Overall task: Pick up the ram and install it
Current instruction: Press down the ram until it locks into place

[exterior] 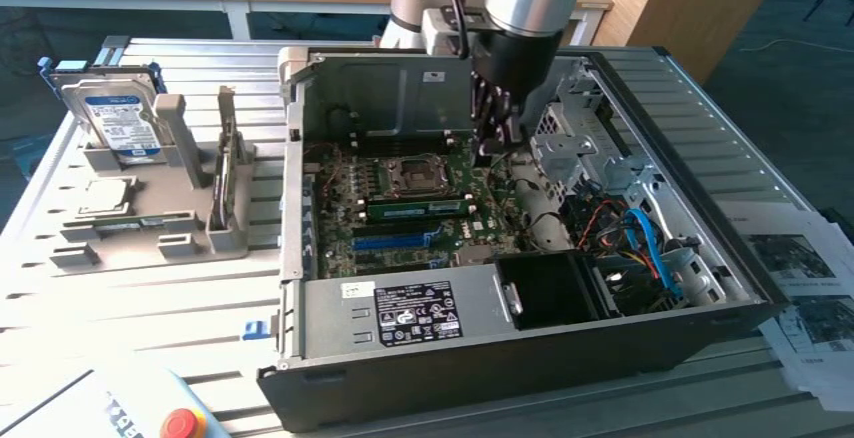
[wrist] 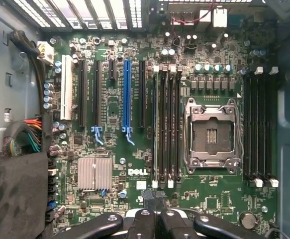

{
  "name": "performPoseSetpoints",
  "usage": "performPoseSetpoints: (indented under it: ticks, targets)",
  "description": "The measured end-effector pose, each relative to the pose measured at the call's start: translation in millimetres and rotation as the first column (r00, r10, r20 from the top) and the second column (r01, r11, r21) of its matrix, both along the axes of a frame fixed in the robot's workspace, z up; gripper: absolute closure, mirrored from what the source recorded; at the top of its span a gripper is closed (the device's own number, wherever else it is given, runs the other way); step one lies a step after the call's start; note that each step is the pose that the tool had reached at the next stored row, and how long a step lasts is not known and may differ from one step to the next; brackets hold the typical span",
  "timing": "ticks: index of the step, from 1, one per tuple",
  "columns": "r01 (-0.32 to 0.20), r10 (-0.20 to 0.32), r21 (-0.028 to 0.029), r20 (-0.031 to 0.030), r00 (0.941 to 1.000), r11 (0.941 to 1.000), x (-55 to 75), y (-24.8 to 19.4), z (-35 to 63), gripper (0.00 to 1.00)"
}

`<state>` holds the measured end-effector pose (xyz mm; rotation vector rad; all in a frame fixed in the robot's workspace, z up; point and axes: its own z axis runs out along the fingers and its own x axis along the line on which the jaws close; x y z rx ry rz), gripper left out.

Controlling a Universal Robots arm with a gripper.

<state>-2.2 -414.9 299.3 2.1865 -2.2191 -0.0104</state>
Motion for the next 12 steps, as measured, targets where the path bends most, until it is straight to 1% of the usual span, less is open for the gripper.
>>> performPoseSetpoints:
  ticks: [12]
  targets:
    - [0.000, 0.000, 0.0000, 0.0048, 1.0000, 1.0000, 0.0, 0.0, -15.0, 0.90]
